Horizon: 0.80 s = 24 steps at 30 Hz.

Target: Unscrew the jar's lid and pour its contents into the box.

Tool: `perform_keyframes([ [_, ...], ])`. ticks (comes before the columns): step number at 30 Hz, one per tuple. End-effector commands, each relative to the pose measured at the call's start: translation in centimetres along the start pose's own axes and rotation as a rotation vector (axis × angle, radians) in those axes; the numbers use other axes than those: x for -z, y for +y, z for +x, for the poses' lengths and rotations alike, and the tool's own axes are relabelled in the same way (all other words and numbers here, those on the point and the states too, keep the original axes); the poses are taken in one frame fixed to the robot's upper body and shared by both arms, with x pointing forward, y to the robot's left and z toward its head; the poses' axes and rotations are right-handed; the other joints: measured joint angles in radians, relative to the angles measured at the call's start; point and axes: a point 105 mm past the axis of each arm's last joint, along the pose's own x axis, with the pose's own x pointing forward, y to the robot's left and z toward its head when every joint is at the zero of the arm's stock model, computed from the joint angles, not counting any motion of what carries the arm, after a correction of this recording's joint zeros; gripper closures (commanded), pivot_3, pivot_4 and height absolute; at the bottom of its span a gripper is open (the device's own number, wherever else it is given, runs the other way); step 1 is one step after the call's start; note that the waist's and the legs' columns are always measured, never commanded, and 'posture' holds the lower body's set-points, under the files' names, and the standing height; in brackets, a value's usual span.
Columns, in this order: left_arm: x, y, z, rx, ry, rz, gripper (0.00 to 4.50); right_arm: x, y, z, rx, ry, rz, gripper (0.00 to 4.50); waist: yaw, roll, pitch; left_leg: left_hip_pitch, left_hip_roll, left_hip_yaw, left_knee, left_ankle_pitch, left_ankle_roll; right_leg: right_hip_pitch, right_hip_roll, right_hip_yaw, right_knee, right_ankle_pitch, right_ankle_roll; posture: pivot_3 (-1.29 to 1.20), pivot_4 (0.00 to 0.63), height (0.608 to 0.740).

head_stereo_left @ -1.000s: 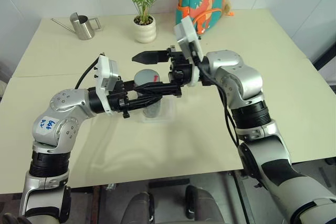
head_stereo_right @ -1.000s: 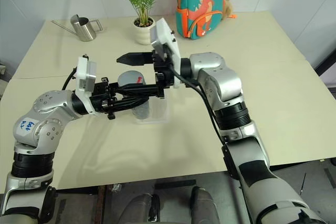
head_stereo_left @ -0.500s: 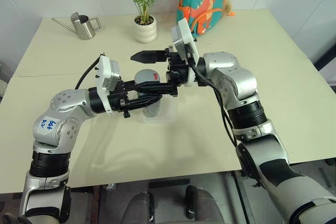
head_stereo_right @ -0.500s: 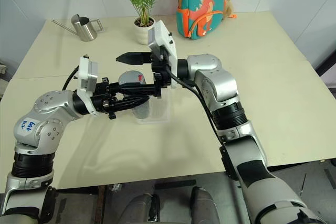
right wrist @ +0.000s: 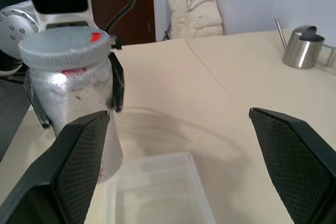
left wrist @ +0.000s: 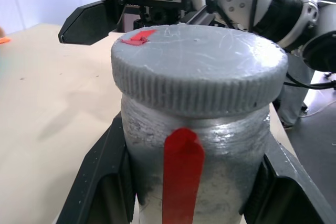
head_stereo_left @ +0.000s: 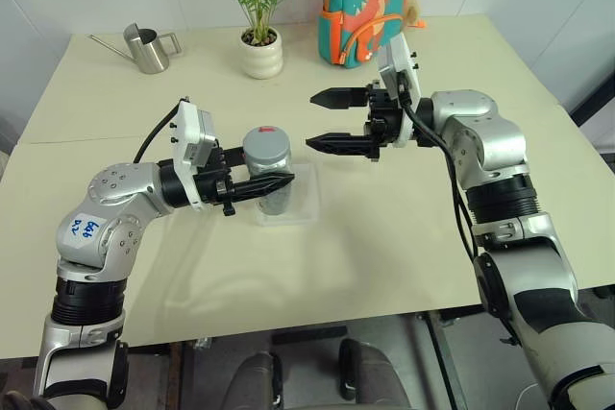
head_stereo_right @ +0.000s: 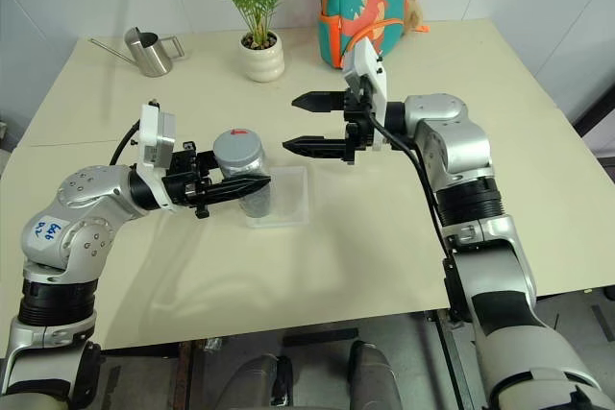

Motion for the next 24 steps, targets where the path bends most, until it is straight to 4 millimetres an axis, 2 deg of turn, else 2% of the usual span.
perform_keyframes([
  [1, -1.1, -0.4, -0.2, 0.012, -0.022, 0.047, 2.51, -3.1, 0.7, 0.2, -0.052, -0.092, -0.039, 0.03, 0.001, 0.000, 0.000, 0.000, 0.000, 0.000, 0.000, 0.000, 0.000, 0.000, 0.000, 0.000, 0.000, 0.000, 0.000, 0.00, 0.150, 0.740],
  [6, -1.1, -0.4, -0.2, 0.011, -0.022, 0.048, 2.51, -4.5, 2.9, 1.7, -0.155, -0.151, -0.028, 0.03, 0.002, 0.000, 0.000, 0.000, 0.000, 0.000, 0.000, 0.000, 0.000, 0.000, 0.000, 0.000, 0.000, 0.000, 0.000, 0.00, 0.150, 0.740],
  [11, -1.1, -0.5, -0.1, 0.015, -0.023, 0.046, 2.51, -4.6, 5.7, 4.5, -0.257, -0.142, -0.060, 0.03, 0.003, 0.000, 0.000, 0.000, 0.000, -0.001, 0.000, 0.000, 0.000, 0.000, 0.000, 0.000, 0.000, 0.000, 0.000, 0.00, 0.150, 0.740],
  [17, -1.0, -0.5, 0.2, 0.023, -0.026, 0.042, 2.51, -4.3, 6.4, 6.8, -0.265, -0.118, -0.087, 0.03, 0.002, 0.000, 0.000, 0.000, 0.000, -0.001, 0.001, 0.000, 0.000, 0.000, 0.000, 0.000, 0.001, 0.000, 0.000, 0.00, 0.150, 0.740],
  [24, -1.0, -0.6, 0.4, 0.030, -0.031, 0.037, 2.51, -3.9, 6.4, 7.5, -0.267, -0.118, -0.083, 0.03, 0.002, 0.000, 0.000, 0.000, 0.000, -0.001, 0.000, 0.000, 0.000, 0.000, 0.000, 0.000, 0.000, 0.000, 0.000, 0.00, 0.150, 0.740],
])
